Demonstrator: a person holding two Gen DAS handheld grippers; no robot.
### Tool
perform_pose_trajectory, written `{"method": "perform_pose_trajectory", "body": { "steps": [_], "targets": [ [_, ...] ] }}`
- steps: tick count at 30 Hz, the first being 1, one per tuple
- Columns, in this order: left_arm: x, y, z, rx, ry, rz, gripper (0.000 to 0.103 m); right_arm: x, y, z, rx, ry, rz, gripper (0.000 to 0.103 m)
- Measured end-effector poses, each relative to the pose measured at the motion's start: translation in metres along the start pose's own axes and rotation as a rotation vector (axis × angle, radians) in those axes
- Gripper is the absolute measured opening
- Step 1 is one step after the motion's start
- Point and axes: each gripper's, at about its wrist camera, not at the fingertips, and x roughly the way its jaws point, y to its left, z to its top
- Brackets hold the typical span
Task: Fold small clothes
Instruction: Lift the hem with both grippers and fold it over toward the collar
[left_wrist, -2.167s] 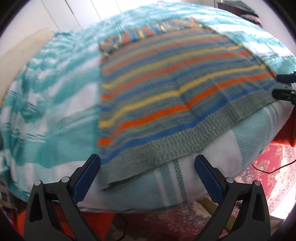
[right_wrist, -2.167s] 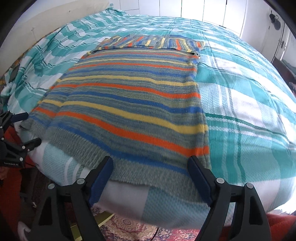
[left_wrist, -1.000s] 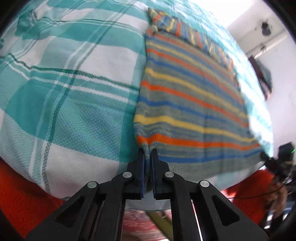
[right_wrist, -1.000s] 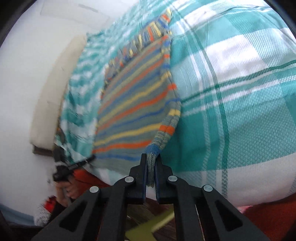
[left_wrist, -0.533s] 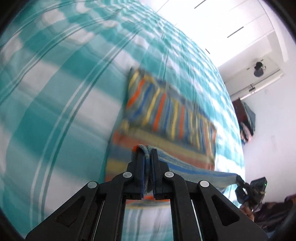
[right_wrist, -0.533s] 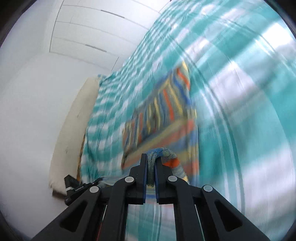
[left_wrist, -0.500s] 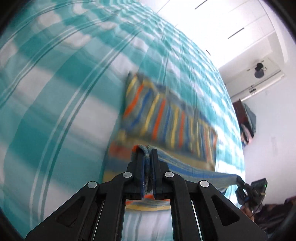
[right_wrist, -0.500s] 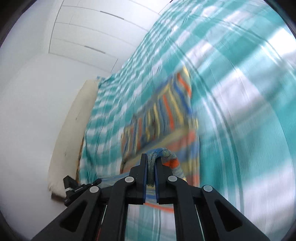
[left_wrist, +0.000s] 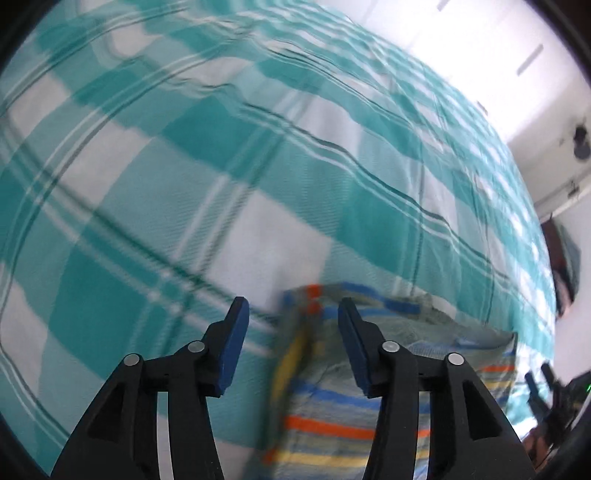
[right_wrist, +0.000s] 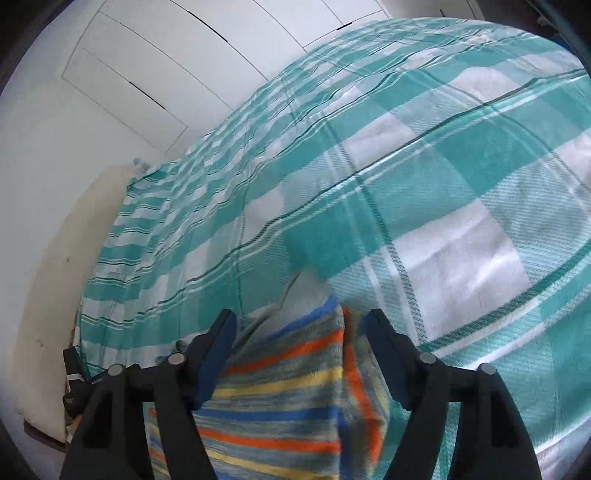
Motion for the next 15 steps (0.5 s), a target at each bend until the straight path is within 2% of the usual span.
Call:
{"method": "perform_pose_trajectory", "body": {
  "steps": [3,6,9,12,14,15],
  "targets": [
    [-0.027,0.032,-0.036,-0.020,-0.004,-0.073,0.064,-0.023,0.001,-0.024,-0.064,0.005,0.024,0.072],
    [-0.056,0.053,-0.088,0.026,0.015,-0.086,0.074,-0.048,0.001,-0.063,-0.157,0.068,-0.003,0.072],
    [-0.068,0.063,-0.131,0.060,0.040,-0.099,0.082,-0.074,-0.009,-0.111,-0.153,0.124,-0.017,0.072],
    [-0.056,0.056,-0.148,0.074,0.065,-0.088,0.082,-0.074,-0.026,-0.145,-0.072,0.214,0.008,0.072],
    [-0.048,0.046,-0.147,0.062,0.051,-0.071,0.082,-0.067,-0.032,-0.154,-0.023,0.217,0.027,0.073],
    [-0.044,0.039,-0.143,0.057,0.048,-0.071,0.077,-0.064,-0.033,-0.155,-0.014,0.213,0.044,0.072]
  ]
}}
